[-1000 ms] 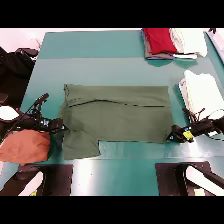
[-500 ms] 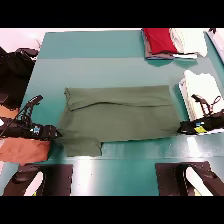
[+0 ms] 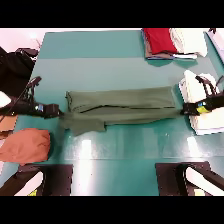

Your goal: Fold the shirts.

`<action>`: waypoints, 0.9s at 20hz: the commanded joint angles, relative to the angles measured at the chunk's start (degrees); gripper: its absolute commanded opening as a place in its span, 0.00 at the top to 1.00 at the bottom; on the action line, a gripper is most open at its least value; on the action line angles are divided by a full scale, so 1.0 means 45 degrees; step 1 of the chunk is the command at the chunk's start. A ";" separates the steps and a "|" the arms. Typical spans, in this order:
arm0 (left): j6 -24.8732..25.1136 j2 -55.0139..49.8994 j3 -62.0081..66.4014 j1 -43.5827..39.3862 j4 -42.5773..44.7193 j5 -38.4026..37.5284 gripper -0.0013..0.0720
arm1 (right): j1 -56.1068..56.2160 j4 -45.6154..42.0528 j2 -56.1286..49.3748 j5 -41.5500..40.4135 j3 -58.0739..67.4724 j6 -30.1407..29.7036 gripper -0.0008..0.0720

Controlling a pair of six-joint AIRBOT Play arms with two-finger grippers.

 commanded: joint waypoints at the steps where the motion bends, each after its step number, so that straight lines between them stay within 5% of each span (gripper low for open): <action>1: 0.0617 -0.3133 0.2103 0.0010 -0.0418 0.1554 0.94 | 0.0539 -0.0058 -0.2492 -0.0442 0.2249 0.0423 0.96; 8: 0.0612 -0.5863 0.4473 0.0010 -0.0554 0.2511 0.94 | 0.0738 0.1190 -0.5654 -0.0355 0.5620 0.0699 0.96; 9: 0.0617 -0.5887 0.4473 0.0010 -0.0554 0.2531 0.94 | 0.0738 0.1617 -0.5916 -0.0466 0.5872 0.0680 0.90; 10: 0.0597 -0.5882 0.4483 0.0010 -0.0612 0.2540 0.71 | 0.0704 0.2011 -0.6154 -0.0733 0.6135 0.0680 0.53; 11: 0.0495 -0.5877 0.4566 0.0010 -0.0665 0.2506 0.39 | 0.0588 0.2297 -0.6324 -0.1020 0.6377 0.0636 0.37; 16: 0.0461 -0.5819 0.5377 0.0010 -0.0937 0.1107 0.40 | -0.0670 0.3361 -0.6455 -0.0253 0.6042 -0.0486 0.37; 17: 0.0466 -0.5819 0.5387 0.0010 -0.1243 0.0942 0.57 | -0.1103 0.3361 -0.6460 -0.0010 0.5644 -0.0520 0.35; 18: 0.0578 -0.5819 0.5382 0.0010 -0.1549 0.0797 0.91 | -0.1491 0.3385 -0.6460 -0.0010 0.5231 -0.0588 0.27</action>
